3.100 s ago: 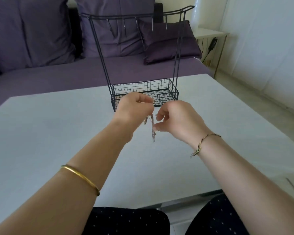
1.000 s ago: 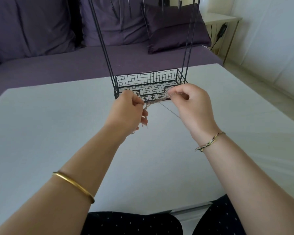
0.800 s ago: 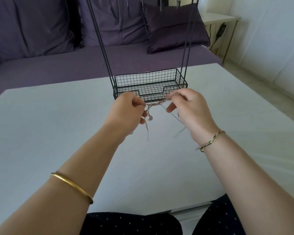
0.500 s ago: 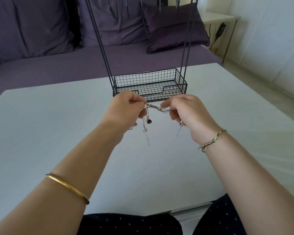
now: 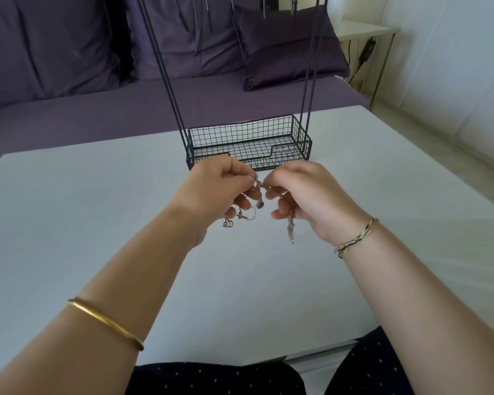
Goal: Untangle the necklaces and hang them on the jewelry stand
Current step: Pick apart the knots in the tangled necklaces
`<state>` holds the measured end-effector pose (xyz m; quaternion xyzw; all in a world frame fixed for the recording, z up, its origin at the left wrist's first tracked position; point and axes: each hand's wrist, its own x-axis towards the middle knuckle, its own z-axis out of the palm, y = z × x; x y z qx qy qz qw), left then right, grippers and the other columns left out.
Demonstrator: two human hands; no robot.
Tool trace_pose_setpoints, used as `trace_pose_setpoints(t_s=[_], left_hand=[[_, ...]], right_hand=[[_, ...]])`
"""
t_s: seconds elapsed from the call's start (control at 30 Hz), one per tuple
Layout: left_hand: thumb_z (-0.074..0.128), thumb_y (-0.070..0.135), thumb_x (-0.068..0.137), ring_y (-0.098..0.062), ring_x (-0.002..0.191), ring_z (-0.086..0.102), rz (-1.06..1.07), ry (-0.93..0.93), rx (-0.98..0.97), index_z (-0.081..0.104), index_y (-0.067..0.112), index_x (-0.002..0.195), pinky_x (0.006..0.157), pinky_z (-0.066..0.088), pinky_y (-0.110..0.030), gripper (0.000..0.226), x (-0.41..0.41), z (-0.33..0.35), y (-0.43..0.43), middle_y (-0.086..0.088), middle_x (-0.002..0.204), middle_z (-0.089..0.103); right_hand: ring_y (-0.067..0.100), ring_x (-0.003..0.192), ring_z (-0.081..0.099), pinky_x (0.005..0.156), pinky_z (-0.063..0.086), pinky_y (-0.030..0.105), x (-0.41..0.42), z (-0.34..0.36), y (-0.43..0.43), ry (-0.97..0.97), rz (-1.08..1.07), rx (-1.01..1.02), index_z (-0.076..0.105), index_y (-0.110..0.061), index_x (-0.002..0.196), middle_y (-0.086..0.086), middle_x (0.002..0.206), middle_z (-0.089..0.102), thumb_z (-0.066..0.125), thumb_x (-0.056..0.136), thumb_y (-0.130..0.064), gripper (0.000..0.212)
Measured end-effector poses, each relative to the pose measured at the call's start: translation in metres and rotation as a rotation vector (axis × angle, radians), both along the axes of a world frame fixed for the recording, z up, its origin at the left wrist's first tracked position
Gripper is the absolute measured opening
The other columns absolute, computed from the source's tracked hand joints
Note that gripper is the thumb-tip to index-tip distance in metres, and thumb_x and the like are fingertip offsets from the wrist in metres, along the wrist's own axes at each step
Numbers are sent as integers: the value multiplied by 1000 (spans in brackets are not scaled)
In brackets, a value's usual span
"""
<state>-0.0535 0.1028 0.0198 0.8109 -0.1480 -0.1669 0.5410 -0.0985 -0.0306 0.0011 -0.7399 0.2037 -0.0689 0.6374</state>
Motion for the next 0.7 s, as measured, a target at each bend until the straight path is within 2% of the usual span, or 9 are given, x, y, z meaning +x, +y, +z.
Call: trace_pose_setpoints(t_s=[0.13,0.2,0.27,0.4,0.5,0.57,0.7], left_hand=[[56,6,90,-7,50,56,-14,-46,18,63,15,83,47,42,-21,13,0,-3,0,2,67,69],[57,5,89,-8,50,55,-27,-68,31,63,13,83,47,43,-23,11,0,-4,0,0,69,69],[59,4,88,-8,51,57,-37,-71,32,62,12,87,46,44,-21,8,1,-5,0,-2,70,70],[62,3,86,-7,55,61,-60,-61,44,60,13,89,46,44,-19,11,2,-5,2,-1,71,71],[64,4,85,-10,60,63,-79,-59,83,60,15,90,51,46,-23,14,2,-5,2,-1,74,72],[67,4,83,-11,61,64,-88,-42,105,60,16,92,50,46,-23,16,2,-5,1,-2,76,72],[66,1,84,-4,57,65,-98,2,108,60,13,93,45,46,-15,16,1,-4,2,-4,74,70]], right_hand=[[5,51,45,54,37,20,-1,0,0,-49,43,-83,71,-5,82,-5,66,61,63,79,-11,11],[-4,51,50,49,34,9,-3,1,-1,-89,80,-142,72,-9,76,-13,57,59,67,78,-10,6],[-9,48,49,44,32,4,-5,1,-2,-108,94,-203,73,-12,74,-15,55,58,71,78,-11,5],[-6,48,47,46,35,8,-4,1,-6,-115,40,-205,71,-10,75,-10,62,57,68,77,-9,4],[5,52,43,53,36,20,-3,0,-6,-79,-26,-144,69,-4,79,-4,67,58,65,77,-8,6],[10,48,37,50,32,24,-1,1,-7,-75,-63,-78,67,-3,79,-2,67,60,62,77,-7,7],[7,39,34,41,29,21,-1,0,-7,-94,-96,28,61,-6,73,2,71,66,57,81,-5,9]])
